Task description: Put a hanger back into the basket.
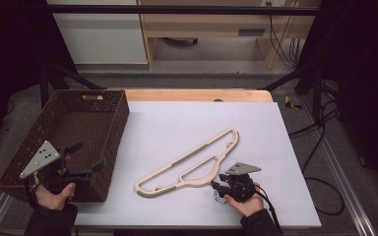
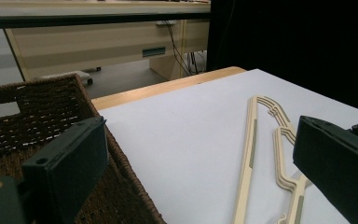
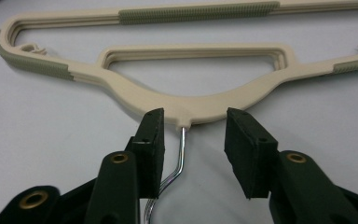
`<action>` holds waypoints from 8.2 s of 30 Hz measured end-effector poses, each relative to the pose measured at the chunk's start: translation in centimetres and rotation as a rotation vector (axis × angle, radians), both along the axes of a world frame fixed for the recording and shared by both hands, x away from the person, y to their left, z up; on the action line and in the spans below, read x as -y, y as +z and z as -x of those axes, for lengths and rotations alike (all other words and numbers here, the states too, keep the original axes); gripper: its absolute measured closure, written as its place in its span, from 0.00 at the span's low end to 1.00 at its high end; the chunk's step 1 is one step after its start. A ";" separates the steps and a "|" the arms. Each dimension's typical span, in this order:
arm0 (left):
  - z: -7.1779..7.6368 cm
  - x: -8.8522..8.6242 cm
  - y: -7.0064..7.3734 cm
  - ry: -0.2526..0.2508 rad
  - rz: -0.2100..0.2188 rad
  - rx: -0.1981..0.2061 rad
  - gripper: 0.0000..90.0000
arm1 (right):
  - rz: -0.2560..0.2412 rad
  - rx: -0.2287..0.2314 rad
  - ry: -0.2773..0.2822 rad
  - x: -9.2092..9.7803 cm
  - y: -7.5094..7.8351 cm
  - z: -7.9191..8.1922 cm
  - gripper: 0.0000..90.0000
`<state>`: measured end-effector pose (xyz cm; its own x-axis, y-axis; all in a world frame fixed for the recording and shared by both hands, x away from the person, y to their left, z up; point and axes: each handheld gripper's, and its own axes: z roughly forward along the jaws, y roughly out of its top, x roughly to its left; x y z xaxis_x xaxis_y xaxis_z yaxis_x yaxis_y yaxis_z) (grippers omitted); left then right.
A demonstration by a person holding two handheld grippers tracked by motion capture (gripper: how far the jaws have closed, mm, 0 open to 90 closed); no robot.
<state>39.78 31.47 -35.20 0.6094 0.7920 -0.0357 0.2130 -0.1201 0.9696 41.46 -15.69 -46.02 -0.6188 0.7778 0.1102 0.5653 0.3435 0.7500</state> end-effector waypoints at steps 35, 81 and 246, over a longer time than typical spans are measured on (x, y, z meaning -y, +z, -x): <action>-0.1 2.2 -0.5 -0.035 -0.019 -0.014 0.04 | -0.027 -0.092 -0.029 -0.4 -1.1 -0.4 0.99; -2.9 19.0 -7.1 -0.344 -0.350 -0.234 0.15 | 0.012 -0.070 -0.041 -0.8 1.3 -0.5 0.99; -8.4 -4.3 8.4 -0.072 -0.243 -0.148 0.96 | -0.131 0.302 -0.201 9.2 5.3 0.5 0.04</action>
<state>48.22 35.78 -26.76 0.6664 0.7434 0.0573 0.3323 -0.3649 0.8697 40.92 -24.93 -40.74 -0.4749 0.8785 0.0531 0.3585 0.1380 0.9233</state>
